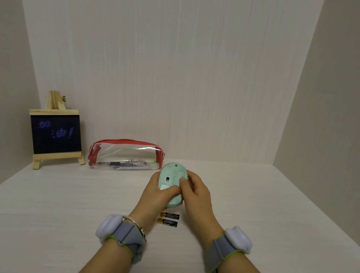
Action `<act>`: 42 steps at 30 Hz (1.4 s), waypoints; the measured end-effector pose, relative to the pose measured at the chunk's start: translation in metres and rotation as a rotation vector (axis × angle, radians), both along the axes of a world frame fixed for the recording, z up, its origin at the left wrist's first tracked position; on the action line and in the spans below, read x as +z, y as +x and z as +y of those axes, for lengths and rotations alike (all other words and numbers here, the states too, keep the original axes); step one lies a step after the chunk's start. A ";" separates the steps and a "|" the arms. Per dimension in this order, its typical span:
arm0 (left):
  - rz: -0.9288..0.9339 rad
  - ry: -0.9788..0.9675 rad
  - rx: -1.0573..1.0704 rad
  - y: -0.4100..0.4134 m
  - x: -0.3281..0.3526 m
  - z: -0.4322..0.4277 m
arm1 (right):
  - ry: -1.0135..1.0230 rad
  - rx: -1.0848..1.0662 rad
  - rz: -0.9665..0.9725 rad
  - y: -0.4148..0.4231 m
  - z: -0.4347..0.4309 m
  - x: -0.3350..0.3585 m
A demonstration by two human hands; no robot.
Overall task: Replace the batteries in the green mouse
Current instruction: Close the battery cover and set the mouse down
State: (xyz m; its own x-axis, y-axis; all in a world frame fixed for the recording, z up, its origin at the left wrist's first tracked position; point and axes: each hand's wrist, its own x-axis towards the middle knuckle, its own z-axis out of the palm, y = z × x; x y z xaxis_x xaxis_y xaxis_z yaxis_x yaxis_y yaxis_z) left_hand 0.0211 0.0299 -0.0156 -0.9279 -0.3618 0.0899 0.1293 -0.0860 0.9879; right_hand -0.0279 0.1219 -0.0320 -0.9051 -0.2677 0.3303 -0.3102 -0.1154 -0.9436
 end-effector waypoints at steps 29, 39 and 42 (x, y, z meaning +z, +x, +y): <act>-0.095 0.097 0.120 -0.005 0.001 -0.015 | 0.467 -0.137 0.571 0.001 0.005 -0.003; -0.073 0.113 0.334 -0.011 -0.010 -0.025 | 0.931 0.117 0.348 -0.001 0.008 -0.005; -0.074 0.099 0.350 -0.013 -0.012 -0.027 | 1.018 0.180 0.372 0.000 0.010 -0.002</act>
